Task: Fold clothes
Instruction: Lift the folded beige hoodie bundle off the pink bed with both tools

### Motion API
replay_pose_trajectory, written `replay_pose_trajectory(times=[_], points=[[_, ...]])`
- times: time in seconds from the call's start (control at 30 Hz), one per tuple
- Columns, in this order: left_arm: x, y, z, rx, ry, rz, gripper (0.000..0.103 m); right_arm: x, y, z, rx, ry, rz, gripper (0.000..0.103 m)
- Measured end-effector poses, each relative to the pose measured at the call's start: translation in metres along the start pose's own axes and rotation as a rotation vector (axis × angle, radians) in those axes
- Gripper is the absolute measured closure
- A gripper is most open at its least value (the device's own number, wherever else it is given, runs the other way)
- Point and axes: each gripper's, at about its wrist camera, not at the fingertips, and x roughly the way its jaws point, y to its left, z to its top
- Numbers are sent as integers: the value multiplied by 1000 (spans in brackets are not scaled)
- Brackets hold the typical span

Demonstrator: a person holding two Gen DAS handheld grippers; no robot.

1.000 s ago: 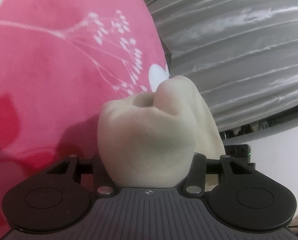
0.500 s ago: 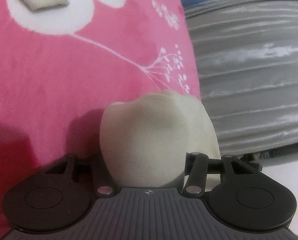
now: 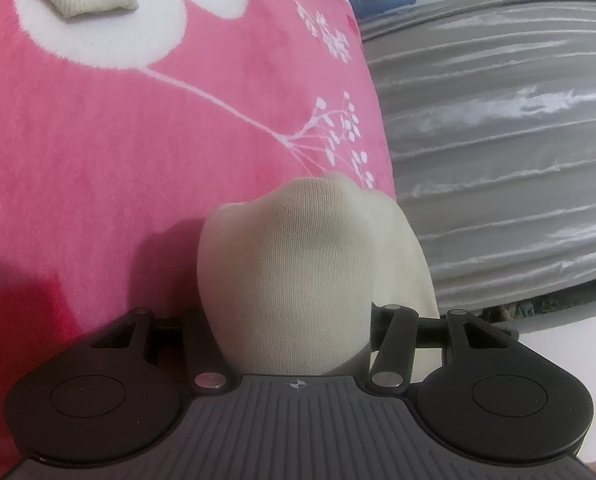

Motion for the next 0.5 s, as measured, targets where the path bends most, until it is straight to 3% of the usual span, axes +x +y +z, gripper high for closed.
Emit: replay_pose_trajectory(times=[0.13,0.23,0.5], points=[[0,1,-1,2,-7,-1,51,8,9,-25,-26,59,40,0],[0,1,-3,9,-18,-1,51,4,3,-22,12,62,78,0],[-1,0,-5,16,-36,-5,51,31,-2,16,3,30,148,5]])
